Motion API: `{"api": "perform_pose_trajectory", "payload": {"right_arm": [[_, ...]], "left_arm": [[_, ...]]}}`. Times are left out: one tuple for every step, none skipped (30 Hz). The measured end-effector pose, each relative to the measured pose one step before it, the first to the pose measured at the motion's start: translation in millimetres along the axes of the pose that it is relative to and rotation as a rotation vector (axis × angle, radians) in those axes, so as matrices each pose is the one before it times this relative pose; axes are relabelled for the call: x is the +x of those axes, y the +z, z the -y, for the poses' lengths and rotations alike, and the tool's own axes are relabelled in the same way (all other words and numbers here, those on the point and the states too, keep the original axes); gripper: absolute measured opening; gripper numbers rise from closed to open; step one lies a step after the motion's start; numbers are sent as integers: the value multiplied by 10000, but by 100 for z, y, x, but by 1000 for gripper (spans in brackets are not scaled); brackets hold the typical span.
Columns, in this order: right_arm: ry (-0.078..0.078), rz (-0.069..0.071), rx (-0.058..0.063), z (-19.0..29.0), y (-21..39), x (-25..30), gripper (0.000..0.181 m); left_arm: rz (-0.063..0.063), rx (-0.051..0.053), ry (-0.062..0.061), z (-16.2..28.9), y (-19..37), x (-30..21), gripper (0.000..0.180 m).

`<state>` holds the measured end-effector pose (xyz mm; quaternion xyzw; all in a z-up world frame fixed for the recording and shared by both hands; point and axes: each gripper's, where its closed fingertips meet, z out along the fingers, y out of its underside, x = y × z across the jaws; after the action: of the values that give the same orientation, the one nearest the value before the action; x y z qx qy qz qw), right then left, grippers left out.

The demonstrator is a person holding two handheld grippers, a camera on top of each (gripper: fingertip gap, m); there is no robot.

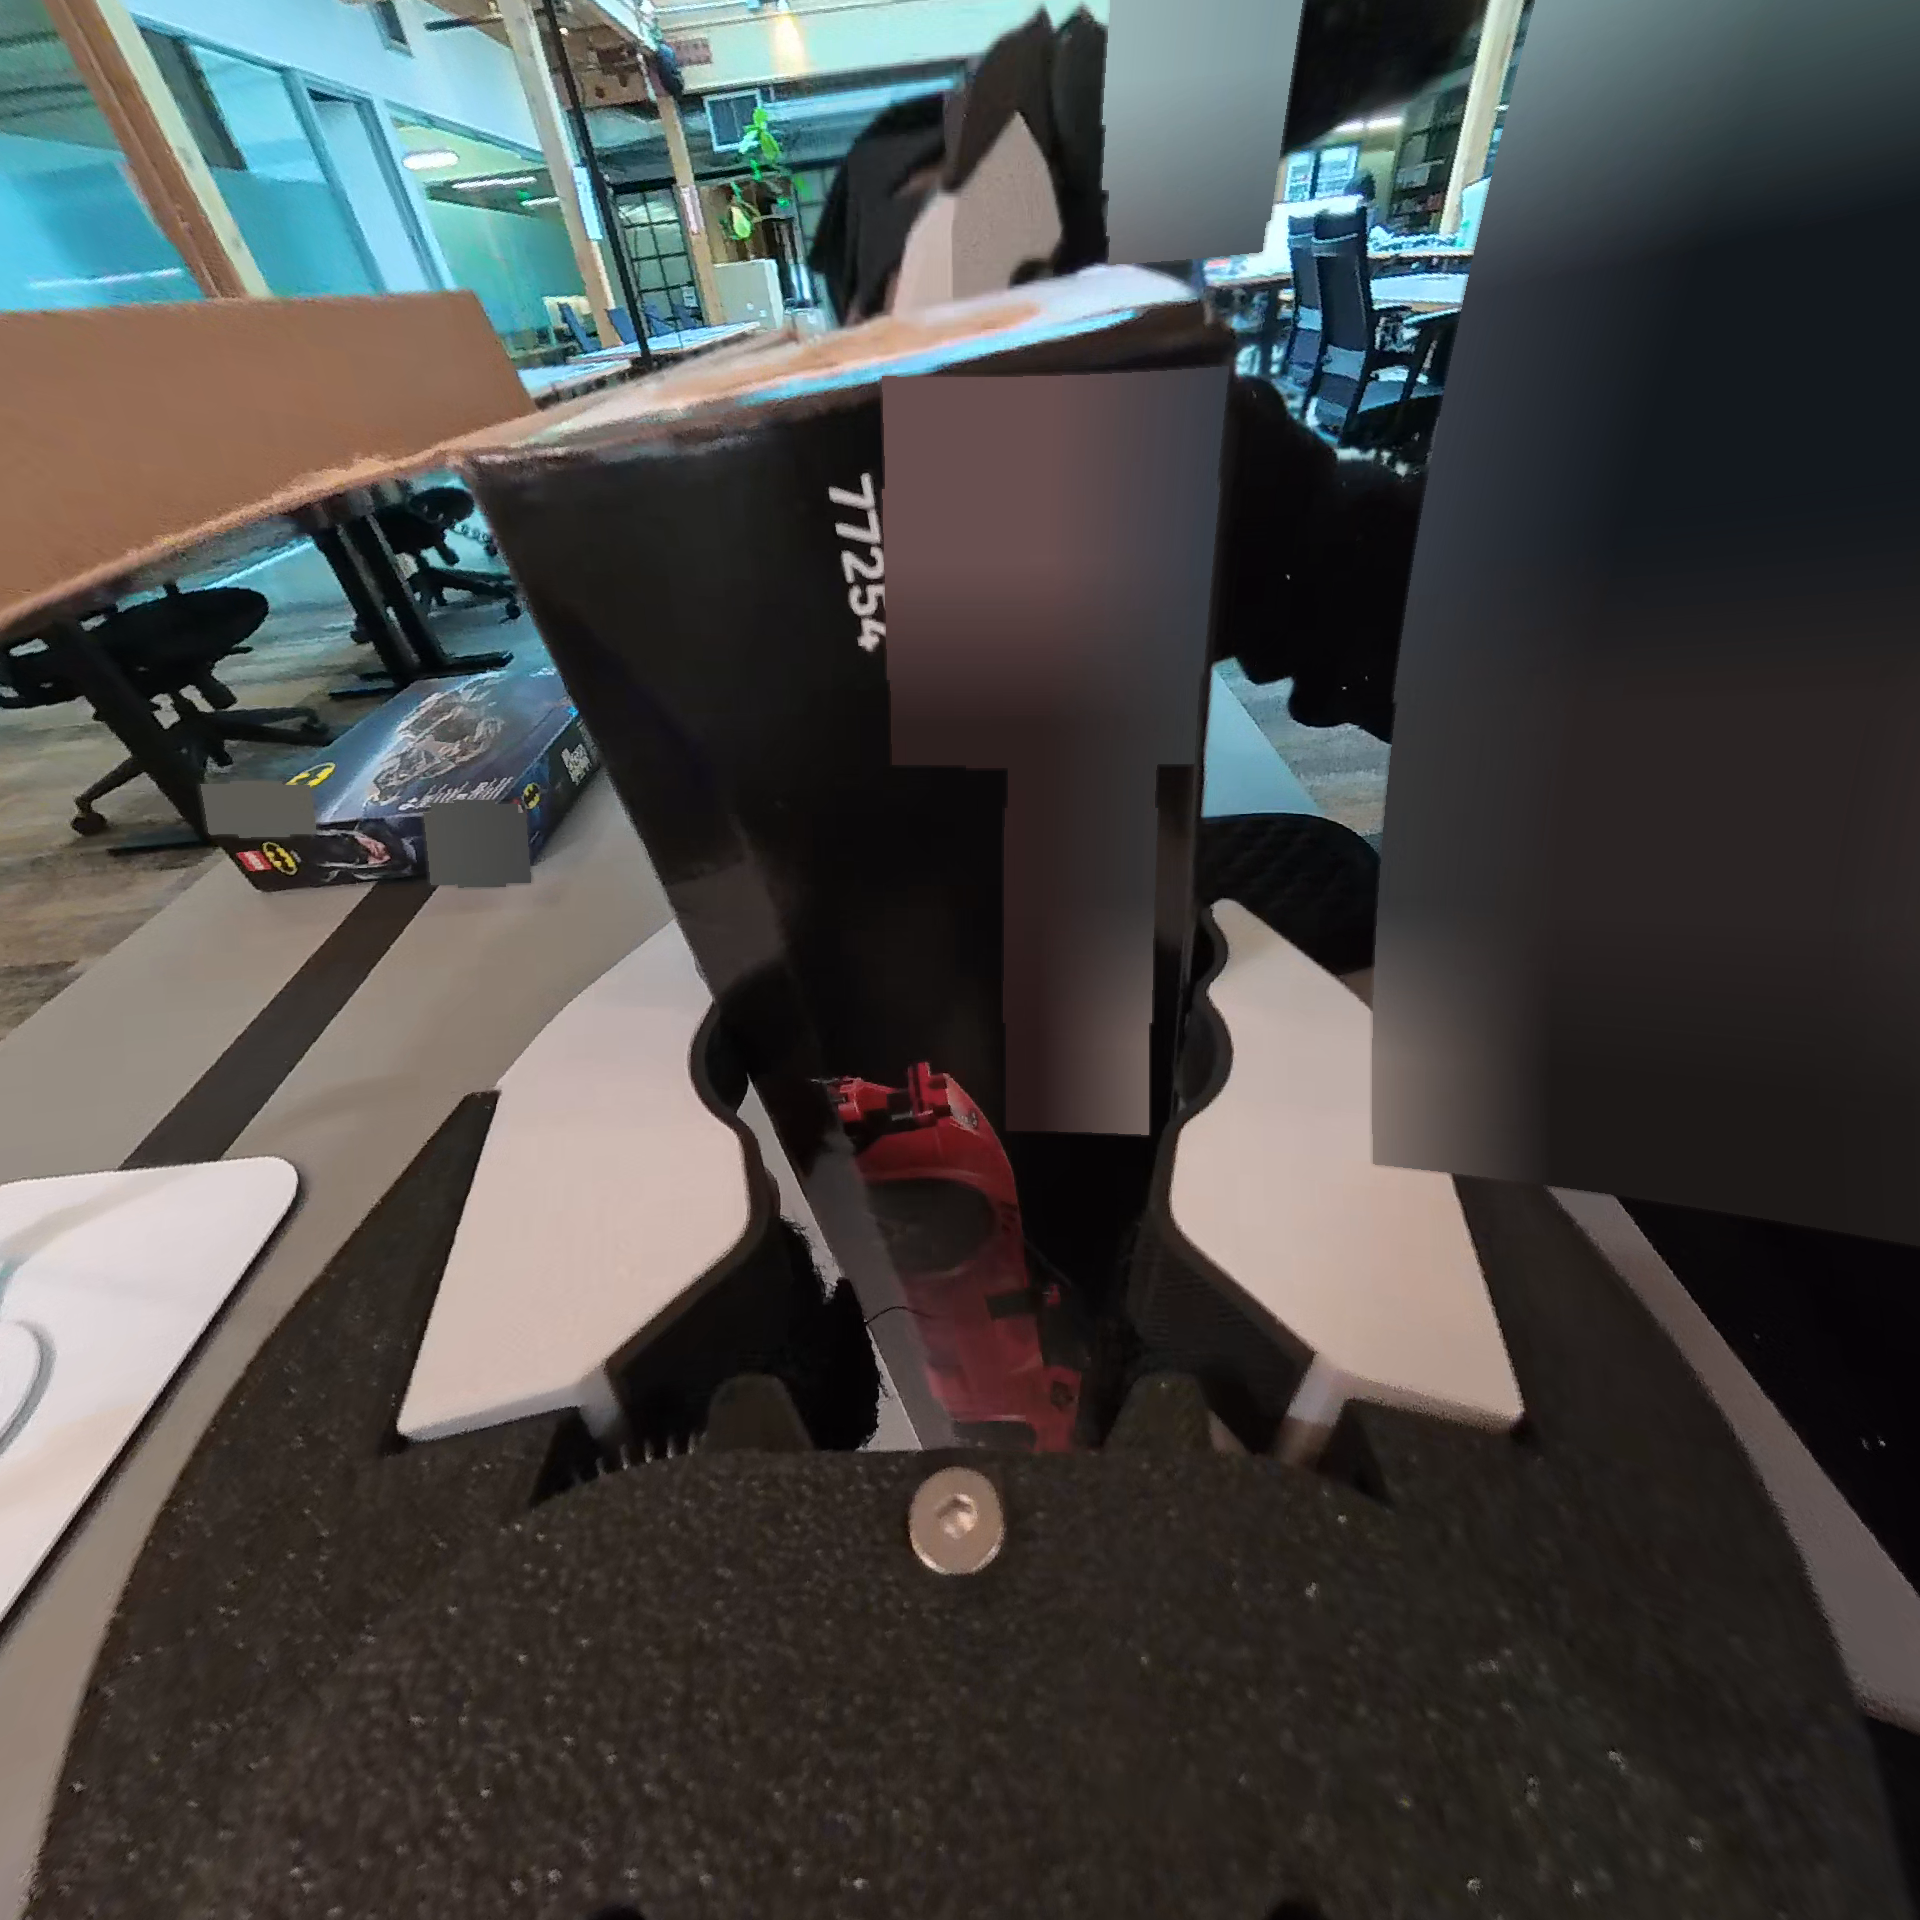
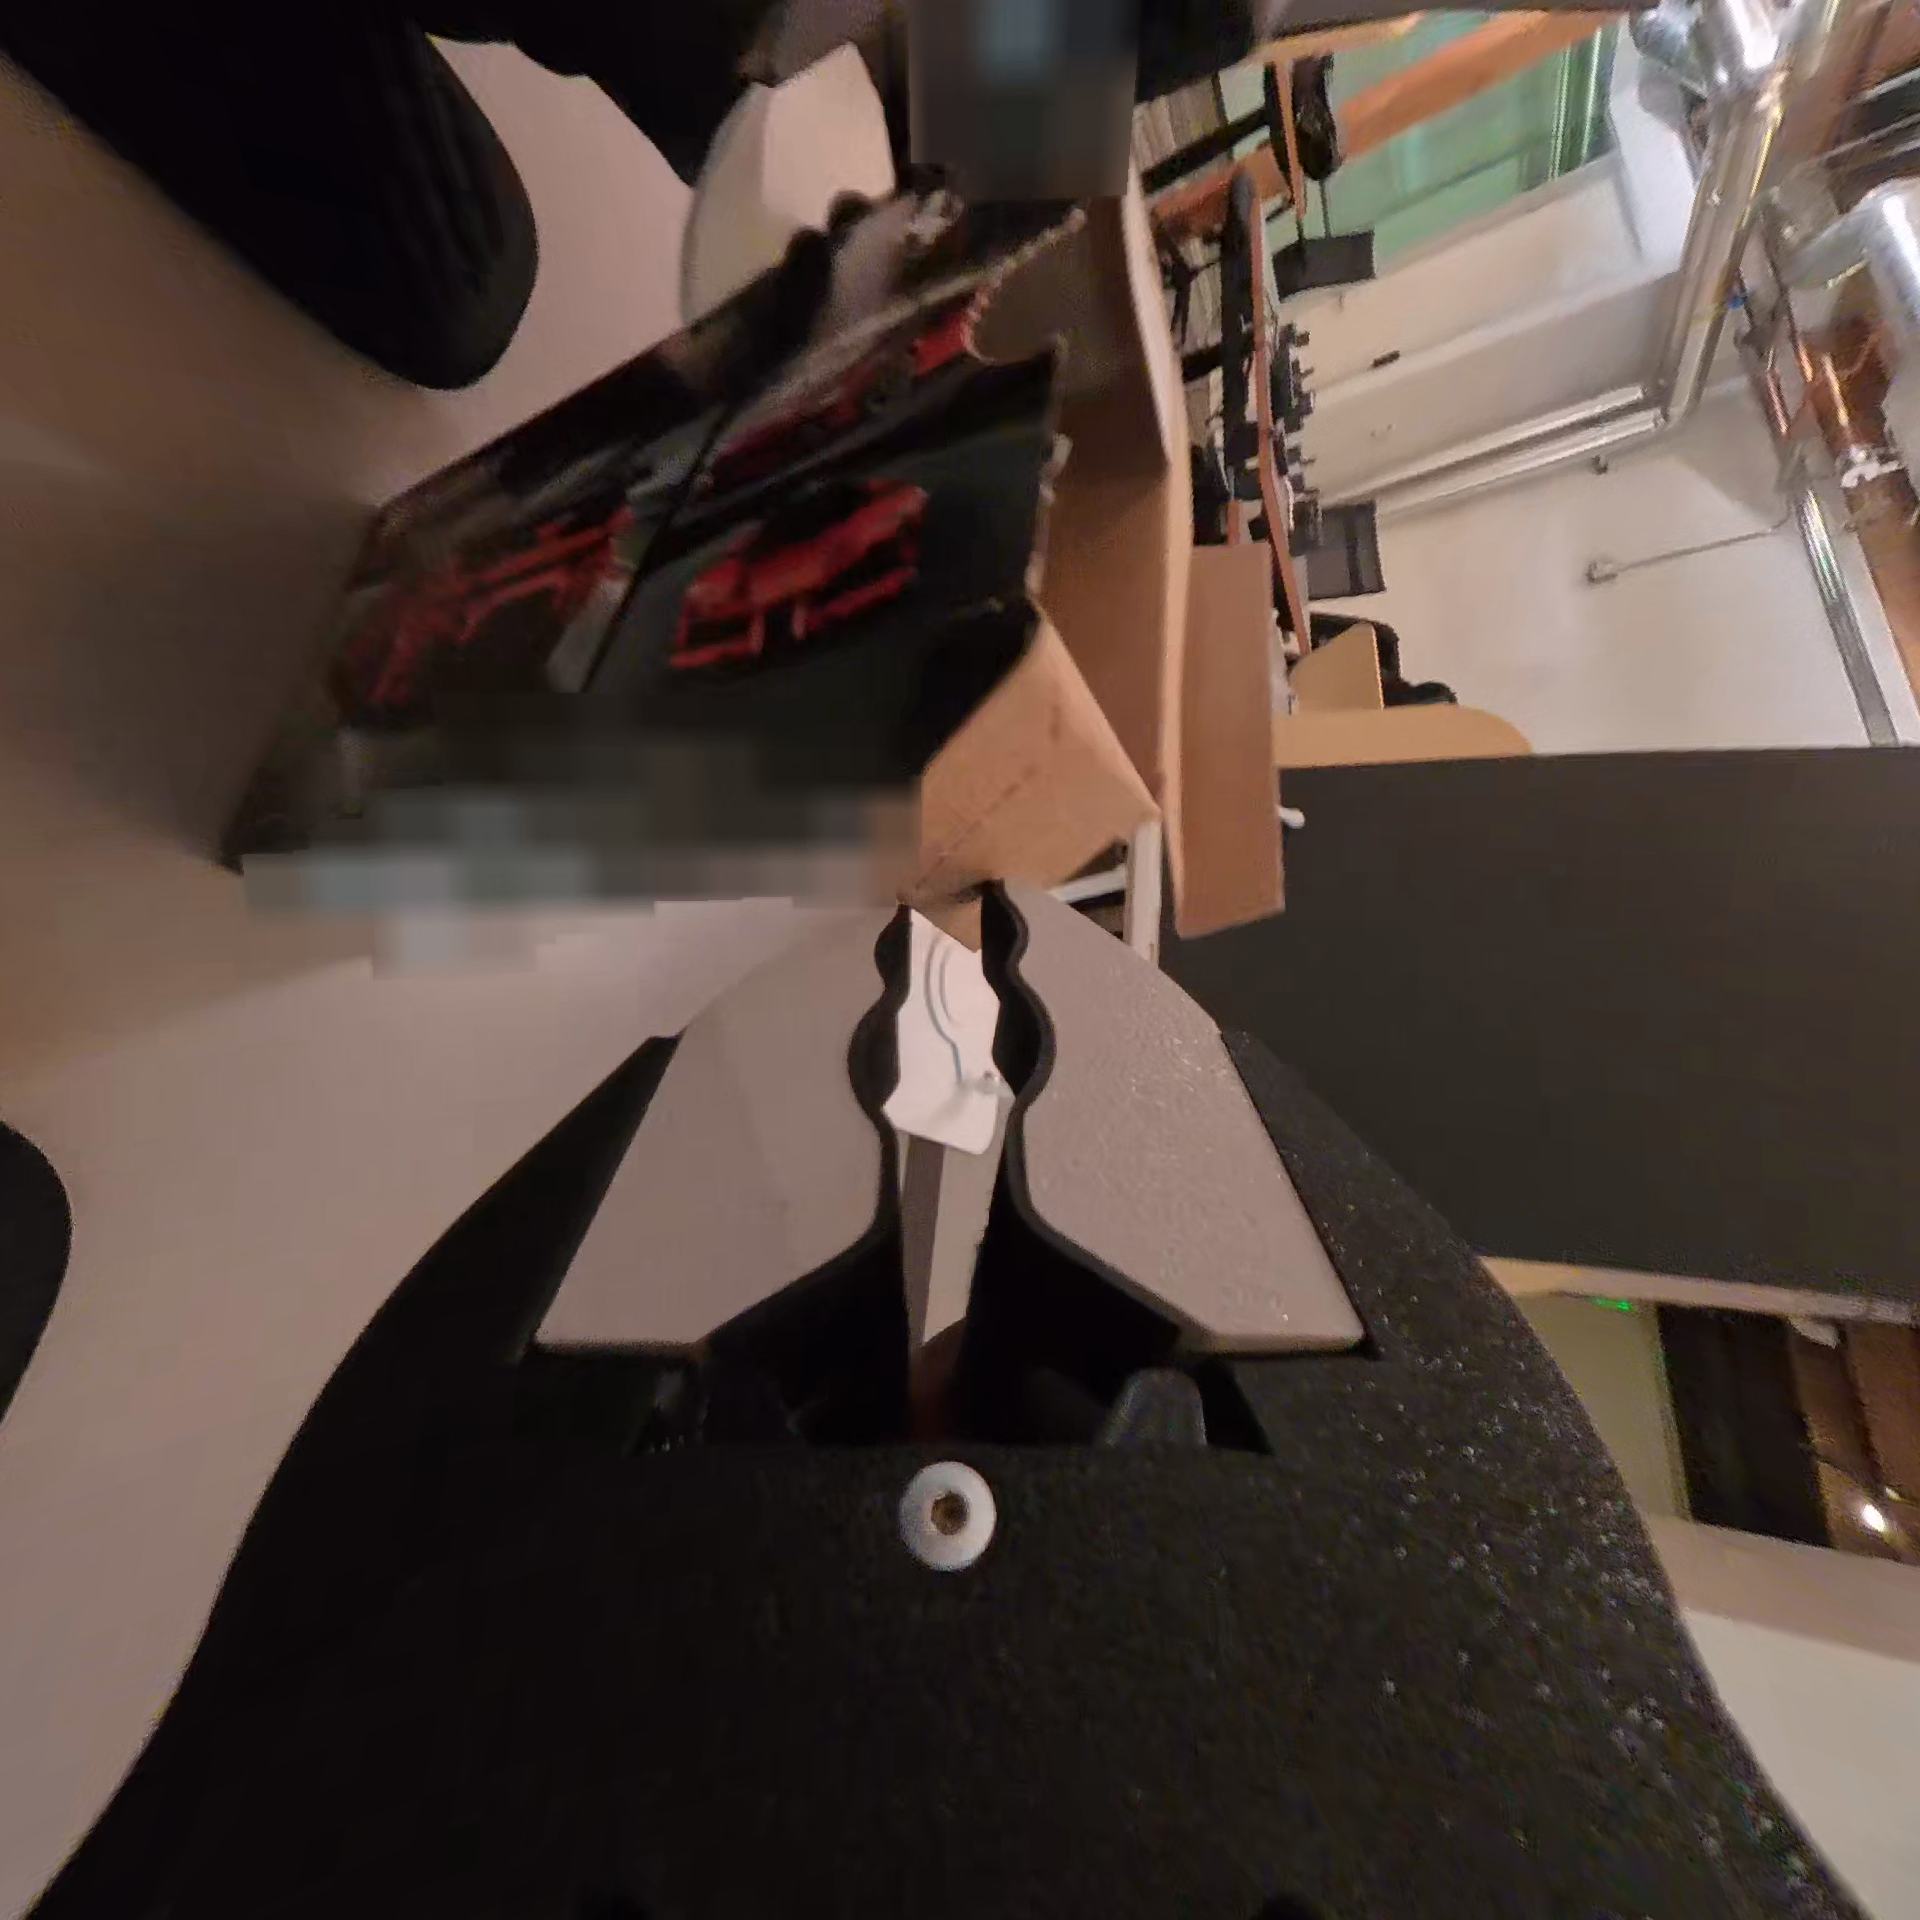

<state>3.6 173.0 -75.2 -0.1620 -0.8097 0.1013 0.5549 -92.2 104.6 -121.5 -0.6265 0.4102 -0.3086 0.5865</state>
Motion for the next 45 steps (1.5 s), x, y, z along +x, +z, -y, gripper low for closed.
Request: {"api": "perform_pose_trajectory", "payload": {"right_arm": [[150, 72, 293, 333, 482, -233, 13], [582, 345, 499, 401, -55, -165, 12], [815, 612, 604, 388, -1, -178, 12], [745, 674, 635, 363, -111, -184, 13], [751, 762, 616, 356, -205, -216, 15], [806, 864, 548, 355, -186, -253, 17], [744, 763, 416, 225, -39, -243, 21], [673, 649, 403, 257, 85, -197, 27], [539, 418, 302, 176, 76, -5, 30], [499, 312, 288, 149, 40, 38, 32], [512, 264, 381, 311, -107, 74, 33], [481, 263, 459, 423, -110, -19, 33], [354, 145, 418, 410, -101, 42, 31], [300, -226, 404, 442, -100, 427, 24], [199, -137, 271, 285, 71, 208, 18], [135, -178, 175, 164, 125, 213, 7], [66, -92, 22, 0, 173, 39, 0], [69, 78, 47, 85, 131, -290, 0], [34, -108, -48, -4, 139, -156, 0], [-132, -266, -58, -18, 140, -18, 0], [-218, -358, -73, 79, 79, -114, 0], [-176, -389, -103, -16, 73, 53, 0], [-191, -479, -192, -193, 104, 181, 0], [-272, -518, -184, -311, 70, 215, 0], [-164, -427, 36, -93, -74, 157, 0], [-59, -301, 104, -63, -197, -49, 0], [35, -183, 222, -17, -110, 0, 0], [161, -24, 296, 89, -40, -118, 0], [166, 84, 260, 90, 5, -238, 0], [108, -4, 230, 105, 42, -92, 0], [83, -116, 180, 78, 32, 122, 0], [8, -147, 99, -29, -11, 249, 0], [-7, -150, 54, -71, -76, 344, 0], [4, -80, 61, -71, -60, 317, 0], [69, -40, 81, -79, -77, 368, 1], [199, -52, 80, -130, -202, 493, 9], [276, 3, 60, -84, -254, 474, 18], [242, -11, 73, -92, -365, 399, 27], [189, -20, 76, -25, -440, 317, 34], [123, -124, 116, 56, -453, 316, 37], [36, -147, 162, 145, -450, 135, 39], [4, -150, 139, 239, -351, 18, 40], [13, -220, 80, 230, -247, -21, 40], [32, -212, -31, 212, -200, -2, 37], [54, -175, -113, 200, -95, -49, 35]], "left_arm": [[18, -2, 7, -19, 13, -8, 83], [-15, 5, 80, -33, -77, 80, 83], [13, 36, 68, 21, -89, 112, 83], [37, -37, 25, -20, -103, 85, 83], [10, -86, 83, -33, -68, 81, 83], [8, -75, 68, -10, -18, 118, 83], [7, -69, 29, -10, 10, 126, 83], [49, -87, -28, -55, 6, -65, 83], [36, -48, -50, -54, -50, -90, 83], [22, -4, -42, -44, 3, -75, 83], [25, 30, -17, 44, 13, -49, 83], [12, 41, -19, 37, -13, -3, 83], [-3, 25, 3, 35, 6, 42, 83], [41, -16, -19, 28, 98, -105, 83], [62, -66, -54, -4, 128, -173, 83], [-51, -54, 87, 32, 58, 140, 83], [-54, -40, 133, 79, 94, 218, 83], [7, -123, 66, -2, 4, 165, 83], [55, -100, 14, -61, 16, 2, 83], [103, -49, -49, -45, -4, -81, 83], [72, 18, -58, -18, -19, -81, 83], [55, 31, -71, -4, 9, -99, 83], [29, 27, -18, 12, 65, -31, 83], [57, -16, -21, -1, -36, -28, 83], [37, -15, 28, 34, 29, 134, 83], [57, -9, 20, 72, 57, 141, 83], [76, -38, 5, 25, 126, 7, 83], [54, -79, -8, -49, 91, 44, 83], [28, -48, -4, -15, 138, -15, 83], [-26, -8, -33, 16, 59, 5, 83], [-7, 9, -70, -7, 20, -28, 83], [-3, 63, -67, -7, 42, 1, 83], [-21, 76, 8, 26, -83, -22, 83], [-88, 40, 21, 1, -75, -77, 83], [-77, 15, 12, -40, 49, -38, 83], [-88, 22, 6, 3, 59, -4, 83], [-82, 60, 22, 25, 36, 6, 83], [-39, 39, -10, 29, 49, 12, 83], [-11, 13, 15, 47, 32, 52, 83], [36, -4, -33, -13, -4, 1, 83], [80, 9, -44, 8, 5, -108, 83], [104, 17, -7, -1, 15, -68, 83], [98, -6, -9, 18, 32, -37, 83], [77, -19, 23, 12, -33, 49, 83], [113, -18, 15, 5, -82, 84, 84]]}}
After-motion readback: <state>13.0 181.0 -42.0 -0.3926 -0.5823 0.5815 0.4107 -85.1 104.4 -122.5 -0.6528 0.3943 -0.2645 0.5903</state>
